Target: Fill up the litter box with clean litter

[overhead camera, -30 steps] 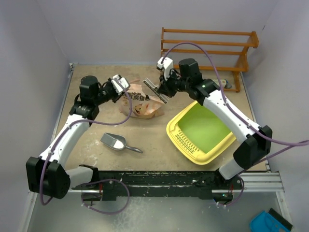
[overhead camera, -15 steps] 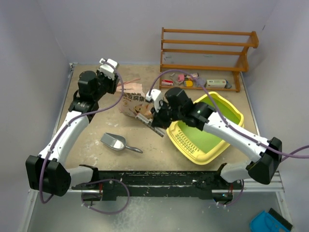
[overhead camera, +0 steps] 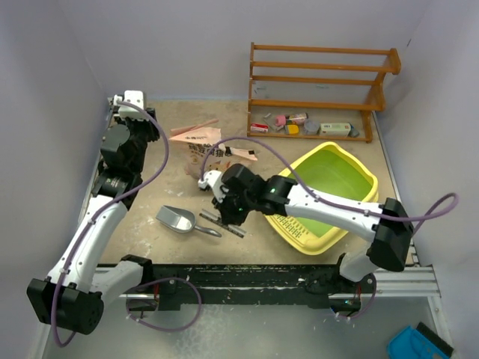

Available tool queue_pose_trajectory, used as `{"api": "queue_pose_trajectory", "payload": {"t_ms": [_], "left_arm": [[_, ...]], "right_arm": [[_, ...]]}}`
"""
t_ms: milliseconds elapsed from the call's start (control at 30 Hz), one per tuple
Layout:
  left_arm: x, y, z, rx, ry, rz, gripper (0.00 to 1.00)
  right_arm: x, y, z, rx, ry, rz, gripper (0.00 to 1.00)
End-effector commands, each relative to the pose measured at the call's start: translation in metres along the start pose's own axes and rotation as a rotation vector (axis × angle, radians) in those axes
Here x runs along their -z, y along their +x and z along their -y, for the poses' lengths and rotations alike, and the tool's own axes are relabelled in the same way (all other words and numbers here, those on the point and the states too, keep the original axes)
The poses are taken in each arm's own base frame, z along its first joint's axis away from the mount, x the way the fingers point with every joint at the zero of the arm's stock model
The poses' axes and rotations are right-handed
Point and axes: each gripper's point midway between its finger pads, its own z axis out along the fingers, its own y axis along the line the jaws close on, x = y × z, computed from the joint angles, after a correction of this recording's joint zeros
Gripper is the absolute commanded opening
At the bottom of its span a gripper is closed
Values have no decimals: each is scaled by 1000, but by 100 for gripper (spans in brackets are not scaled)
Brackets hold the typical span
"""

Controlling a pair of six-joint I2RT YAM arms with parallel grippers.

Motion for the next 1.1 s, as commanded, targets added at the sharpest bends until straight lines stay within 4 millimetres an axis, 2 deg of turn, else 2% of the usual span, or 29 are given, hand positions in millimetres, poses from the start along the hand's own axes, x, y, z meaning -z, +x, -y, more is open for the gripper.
{"api": "queue_pose_trajectory", "payload": {"t_ms": [0, 100, 367, 633, 800, 1067], "left_arm": [[-9, 0, -4, 29, -36, -8, 53], [-7, -2, -4, 32, -32, 2, 53], [-10, 1, 1, 33, -12, -3, 53], [-11, 5, 4, 29, 3, -13, 55], [-12, 5, 6, 27, 12, -12, 56], [-15, 9, 8, 25, 22, -23, 57]], "right_arm": [[-14, -10, -35, 30, -68, 27, 0], [-24, -2, -43, 27, -93, 10, 0], [-50, 38, -61, 15, -219, -88, 0], [-71, 59, -71, -9, -302, -149, 0], [-88, 71, -69, -14, -303, -186, 1], [-106, 80, -44, -39, -176, -195, 15]]}}
